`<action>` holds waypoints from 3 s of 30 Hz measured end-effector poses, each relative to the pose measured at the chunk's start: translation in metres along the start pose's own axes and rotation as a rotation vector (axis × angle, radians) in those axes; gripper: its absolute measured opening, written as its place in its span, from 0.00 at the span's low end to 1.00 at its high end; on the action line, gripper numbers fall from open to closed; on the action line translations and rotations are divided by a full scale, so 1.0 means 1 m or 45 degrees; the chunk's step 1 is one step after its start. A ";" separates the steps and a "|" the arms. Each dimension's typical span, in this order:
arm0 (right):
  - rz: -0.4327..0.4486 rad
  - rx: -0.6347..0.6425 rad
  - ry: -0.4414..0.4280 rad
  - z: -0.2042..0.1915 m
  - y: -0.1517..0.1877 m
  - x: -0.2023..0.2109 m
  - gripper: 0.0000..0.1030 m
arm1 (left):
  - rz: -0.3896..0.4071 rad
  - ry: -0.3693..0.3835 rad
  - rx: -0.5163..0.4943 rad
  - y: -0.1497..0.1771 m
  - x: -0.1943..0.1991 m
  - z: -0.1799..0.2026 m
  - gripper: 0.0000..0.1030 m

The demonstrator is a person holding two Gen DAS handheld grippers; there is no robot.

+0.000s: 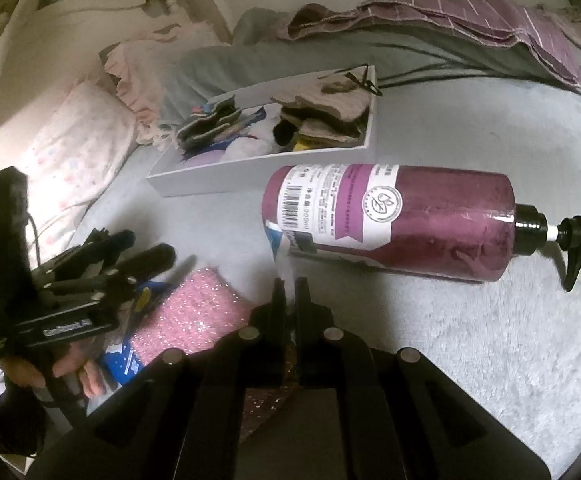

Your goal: Organize soft objects

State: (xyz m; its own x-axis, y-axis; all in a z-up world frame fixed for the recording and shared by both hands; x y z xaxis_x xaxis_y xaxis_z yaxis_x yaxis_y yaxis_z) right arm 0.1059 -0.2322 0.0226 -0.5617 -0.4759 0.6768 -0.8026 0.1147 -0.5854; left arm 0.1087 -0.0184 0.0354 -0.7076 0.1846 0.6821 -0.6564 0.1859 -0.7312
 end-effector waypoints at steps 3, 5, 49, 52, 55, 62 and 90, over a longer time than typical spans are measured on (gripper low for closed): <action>0.002 -0.001 -0.001 0.000 0.001 0.002 0.05 | 0.002 0.072 0.025 0.000 0.004 0.004 0.82; 0.007 0.006 0.000 -0.001 0.001 0.002 0.05 | -0.012 0.141 0.030 0.002 0.003 0.009 0.76; 0.184 0.042 -0.018 -0.020 -0.035 0.035 0.05 | 0.038 0.331 -0.010 -0.064 0.034 0.031 0.08; 0.280 0.059 0.009 -0.033 -0.062 0.056 0.05 | 0.132 0.280 0.026 -0.096 0.052 0.022 0.08; 0.413 0.082 0.042 -0.054 -0.093 0.075 0.05 | 0.220 0.245 0.076 -0.128 0.062 0.012 0.08; 0.496 0.015 -0.105 -0.090 -0.158 0.078 0.05 | 0.314 0.125 0.215 -0.178 0.046 -0.023 0.08; 0.307 -0.420 -0.096 -0.001 -0.189 -0.059 0.05 | 0.133 -0.012 0.355 -0.168 -0.119 -0.082 0.08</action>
State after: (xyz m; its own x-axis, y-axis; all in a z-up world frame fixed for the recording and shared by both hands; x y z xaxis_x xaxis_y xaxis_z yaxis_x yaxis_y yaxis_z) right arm 0.2906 -0.2247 0.0945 -0.7350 -0.4626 0.4957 -0.6780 0.4980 -0.5407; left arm 0.3248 0.0080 0.0784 -0.7766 0.1797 0.6039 -0.6256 -0.1063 -0.7729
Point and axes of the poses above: each gripper's, at about its wrist camera, not at the fingertips, and x roughly against the way its jaws point, z to its right, y to its underside, the point moved 2 cm from there along -x, roughly the way its jaws point, and after that the axes turned 9 degrees about -x, right-handed, at the moved point
